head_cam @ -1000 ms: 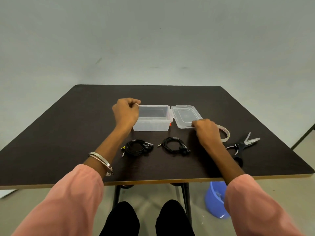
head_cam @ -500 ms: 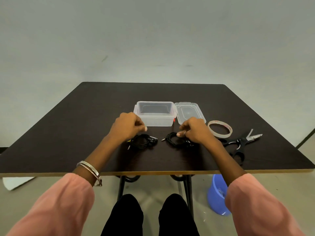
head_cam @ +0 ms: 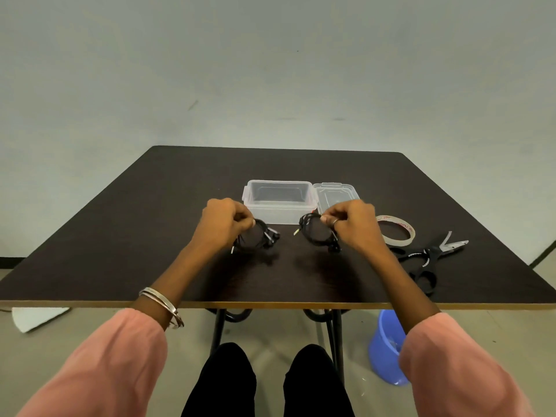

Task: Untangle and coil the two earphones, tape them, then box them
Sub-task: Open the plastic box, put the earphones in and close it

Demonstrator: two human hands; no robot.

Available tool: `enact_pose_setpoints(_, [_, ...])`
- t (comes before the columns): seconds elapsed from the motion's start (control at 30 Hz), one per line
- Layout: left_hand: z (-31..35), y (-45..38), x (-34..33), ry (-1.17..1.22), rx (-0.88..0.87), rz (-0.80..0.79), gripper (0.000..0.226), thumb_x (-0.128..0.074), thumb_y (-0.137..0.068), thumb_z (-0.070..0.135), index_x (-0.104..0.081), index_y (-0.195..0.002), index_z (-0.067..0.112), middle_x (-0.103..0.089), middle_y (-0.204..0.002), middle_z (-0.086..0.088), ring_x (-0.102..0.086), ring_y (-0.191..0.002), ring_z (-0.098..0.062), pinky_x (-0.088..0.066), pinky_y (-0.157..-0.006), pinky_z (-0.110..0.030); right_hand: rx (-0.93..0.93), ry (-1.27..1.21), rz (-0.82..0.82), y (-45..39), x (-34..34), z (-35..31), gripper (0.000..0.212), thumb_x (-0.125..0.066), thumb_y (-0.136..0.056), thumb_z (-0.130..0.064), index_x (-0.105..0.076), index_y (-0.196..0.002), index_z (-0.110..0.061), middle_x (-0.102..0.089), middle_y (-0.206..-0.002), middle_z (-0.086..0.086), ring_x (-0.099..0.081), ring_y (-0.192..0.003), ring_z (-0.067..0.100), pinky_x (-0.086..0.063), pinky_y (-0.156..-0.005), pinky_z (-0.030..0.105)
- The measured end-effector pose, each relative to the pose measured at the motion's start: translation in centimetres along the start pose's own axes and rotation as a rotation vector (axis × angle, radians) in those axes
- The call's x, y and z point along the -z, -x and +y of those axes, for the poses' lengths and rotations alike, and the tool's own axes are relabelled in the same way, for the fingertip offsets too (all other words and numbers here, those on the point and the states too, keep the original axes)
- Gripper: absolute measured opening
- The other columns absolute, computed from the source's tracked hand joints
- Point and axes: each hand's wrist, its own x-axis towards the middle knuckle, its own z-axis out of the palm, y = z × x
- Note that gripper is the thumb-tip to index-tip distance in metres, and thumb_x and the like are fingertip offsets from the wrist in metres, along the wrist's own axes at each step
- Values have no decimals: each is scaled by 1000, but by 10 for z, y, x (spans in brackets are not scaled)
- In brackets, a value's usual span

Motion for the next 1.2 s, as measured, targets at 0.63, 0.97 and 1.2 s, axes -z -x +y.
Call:
enact_pose_setpoints(0.63, [-2,-76,29,271,135,373,8,-72,-80,13,-78,-84,11,-70,-74,1,-61,-67,-6,-48,-75,-20,164,269,-219,-117,-52,-45,15,-66,-87,-22,-75,-95,-12,-73,-98,7,-67,-89,24,-54,-87,43])
enact_pose_setpoints(0.97, [-6,-85,6,266,133,361,10,-71,-79,14,-78,-85,12,-71,-73,-1,-58,-60,-3,-45,-67,-18,301,743,-118,-117,-69,-39,30,-66,-87,-37,-68,-106,-14,-64,-111,10,-53,-109,27,-41,-91,38])
enact_pose_setpoints(1.2, [10,-87,4,258,115,363,10,-69,-80,15,-78,-83,12,-66,-64,2,-55,-54,-2,-43,-62,-15,199,587,-201,-123,-60,-38,30,-72,-82,-37,-69,-98,-11,-70,-99,9,-61,-101,28,-40,-92,41])
